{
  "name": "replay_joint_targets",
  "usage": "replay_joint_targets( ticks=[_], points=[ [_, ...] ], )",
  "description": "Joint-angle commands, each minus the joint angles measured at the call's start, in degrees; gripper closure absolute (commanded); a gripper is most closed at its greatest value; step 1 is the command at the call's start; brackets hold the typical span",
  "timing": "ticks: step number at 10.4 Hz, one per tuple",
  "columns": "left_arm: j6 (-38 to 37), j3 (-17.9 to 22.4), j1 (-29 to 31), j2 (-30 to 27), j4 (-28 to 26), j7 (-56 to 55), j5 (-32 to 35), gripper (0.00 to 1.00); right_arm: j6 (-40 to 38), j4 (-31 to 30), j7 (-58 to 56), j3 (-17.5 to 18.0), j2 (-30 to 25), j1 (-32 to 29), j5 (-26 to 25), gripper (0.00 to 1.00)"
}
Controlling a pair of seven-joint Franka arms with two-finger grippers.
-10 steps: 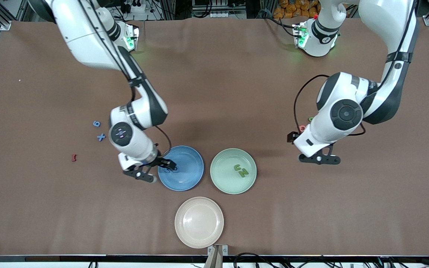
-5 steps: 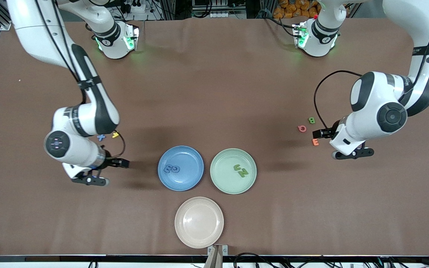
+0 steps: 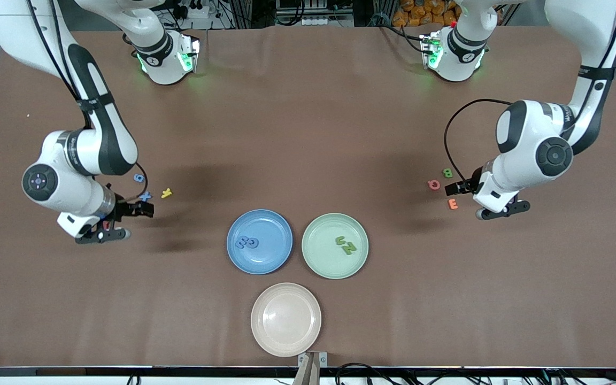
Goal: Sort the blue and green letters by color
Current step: 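Grasp the B with the left gripper while the right gripper grasps the X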
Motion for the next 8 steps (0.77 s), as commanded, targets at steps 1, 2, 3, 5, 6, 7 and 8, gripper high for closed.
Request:
replay_joint_targets(
  ticks=[1,2,3,5,6,7,8],
  points=[
    [9.2,-0.5,0.5,-3.0,-9.7,-1.5,-1.6,0.02,7.4,-13.4,-6.5,0.9,-8.1,-1.5,-1.1,0.0],
    [10.1,-0.5,0.4,-2.7,-11.2,-3.3,-1.6,0.09,9.1,-15.8,-8.4,1.1,-9.2,-2.1,-1.0,0.0],
    [10.5,-0.5,0.3,-2.5,-11.8,-4.4,-1.6,0.14,9.4,-16.9,-9.8,1.1,-9.8,-2.5,-1.0,0.0],
    [13.2,-0.5,0.0,-2.0,-14.6,-5.9,-1.5,0.2,14.7,-20.3,-11.2,1.3,-9.8,-3.2,-1.0,0.0],
    [15.4,-0.4,0.1,-2.0,-16.5,-5.9,-1.1,0.21,16.9,-21.5,-12.0,1.3,-9.7,-3.3,-1.0,0.0],
    [16.4,-0.4,0.1,-2.0,-17.8,-5.9,-0.8,0.22,17.1,-22.0,-12.7,1.3,-9.8,-3.5,-0.9,0.0],
    [17.1,-0.3,0.1,-2.0,-18.7,-5.9,-0.2,0.22,18.5,-22.8,-12.7,1.4,-9.7,-3.7,-0.8,0.0]
  ],
)
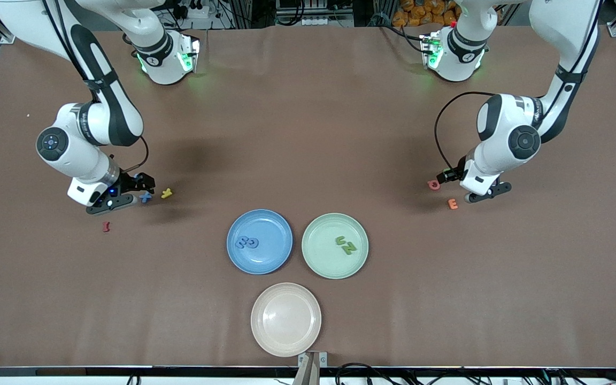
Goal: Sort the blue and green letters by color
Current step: 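Grasp the B with the left gripper while the right gripper grasps the X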
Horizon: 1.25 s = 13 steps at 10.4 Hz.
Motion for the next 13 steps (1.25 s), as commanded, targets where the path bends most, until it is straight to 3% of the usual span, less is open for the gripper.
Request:
replay_joint_targets(
  ticks=[1,4,6,13],
  points=[
    [2.9,-0.3,0.3,-1.5,-4.3,-0.8,3.0,0.22,4.7,-4.4,-1.2,1.4,-1.9,-2.0,-0.7,0.0],
    [2.9,-0.3,0.4,-1.6,-4.8,-0.8,4.7,0.26,9.3,-6.9,-2.2,2.2,-0.9,-3.4,-0.8,0.0],
    [3.0,-0.4,-0.1,-2.0,-4.8,-0.9,4.7,0.35,10.5,-7.4,-4.2,2.3,-0.3,-3.8,-0.7,0.0],
    [6.2,-0.4,0.0,-1.8,-6.8,-1.0,7.1,0.37,14.1,-7.2,-8.1,3.1,4.0,-4.4,-0.8,0.0]
  ],
)
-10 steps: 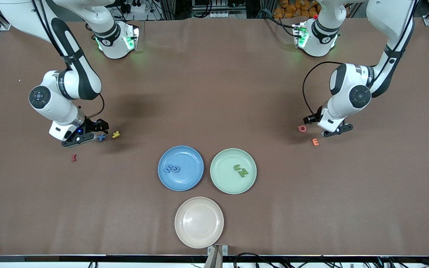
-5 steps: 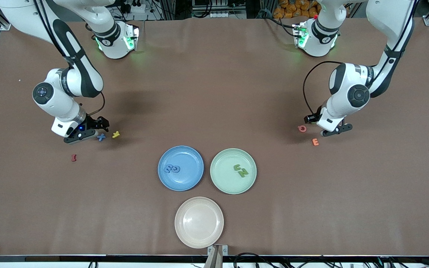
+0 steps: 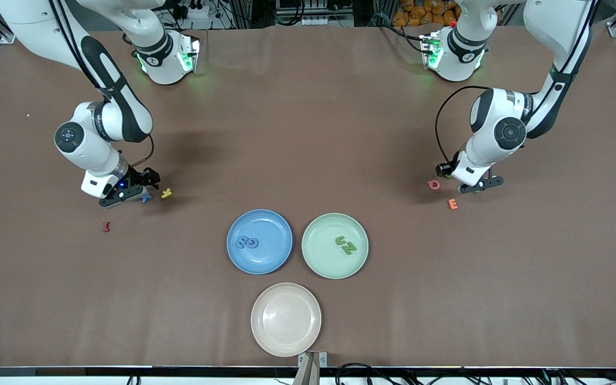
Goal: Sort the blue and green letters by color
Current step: 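Grasp the B with the left gripper while the right gripper grasps the X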
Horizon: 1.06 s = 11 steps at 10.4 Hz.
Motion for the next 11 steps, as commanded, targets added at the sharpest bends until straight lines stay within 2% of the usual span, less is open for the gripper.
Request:
replay_joint_targets(
  ticks=[1,2,3,6,7,9,11],
  points=[
    [1.0,-0.2,0.3,-1.2,-1.4,-1.0,1.7,0.39,2.8,-0.3,-1.4,1.5,1.5,-1.8,-0.8,0.0],
    [1.1,-0.1,0.6,-1.0,-1.4,-1.0,1.7,0.39,3.4,-0.3,-1.4,1.5,2.1,-1.7,-0.8,0.0],
    [1.1,-0.1,0.9,-0.9,-1.4,-1.0,1.7,0.39,3.7,-0.4,-1.6,1.5,2.3,-1.7,-0.8,0.05],
    [2.1,-0.1,1.3,0.0,-1.4,-0.9,1.7,0.4,3.5,-0.3,-3.3,1.5,2.3,-1.8,-0.8,0.53],
    [2.3,-0.1,1.3,0.3,-1.3,-0.9,1.7,0.41,3.4,-0.3,-3.2,1.5,2.2,-1.9,-0.8,0.58],
    [3.0,0.0,1.5,0.8,-1.3,-0.9,1.7,0.42,3.3,-0.2,-2.7,1.5,2.2,-2.2,-0.6,0.62],
    [3.3,-0.1,2.1,1.2,-1.3,-0.9,1.8,0.42,2.7,0.2,-2.6,1.5,2.0,-2.2,-0.5,0.73]
  ],
)
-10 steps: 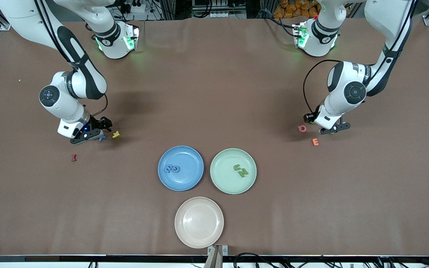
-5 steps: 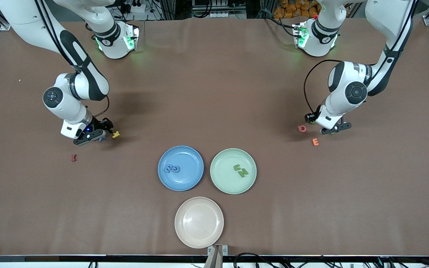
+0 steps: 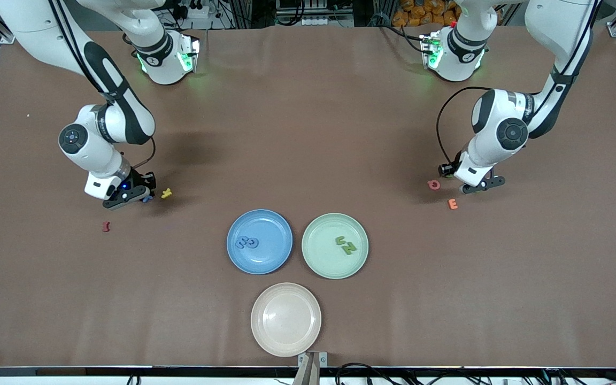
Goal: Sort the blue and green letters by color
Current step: 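Carry the B toward the green plate while the right gripper carries the X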
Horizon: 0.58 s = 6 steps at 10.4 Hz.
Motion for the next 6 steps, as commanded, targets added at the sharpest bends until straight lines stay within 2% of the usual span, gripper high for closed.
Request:
replay_joint_targets(
  ticks=[1,4,6],
  points=[
    [1.7,-0.2,1.0,0.5,-0.7,-0.8,1.6,0.43,-2.7,1.3,-0.3,1.0,-0.4,-1.8,-0.5,0.75],
    [1.9,-0.3,1.0,0.8,-0.6,-0.9,1.6,0.46,-13.1,7.7,3.5,1.0,-1.8,-2.4,-0.3,0.76],
    [2.0,-0.3,1.0,0.8,-0.4,-1.0,1.6,0.47,-14.9,10.4,10.5,1.2,-1.7,-1.9,-0.3,0.76]
  ],
)
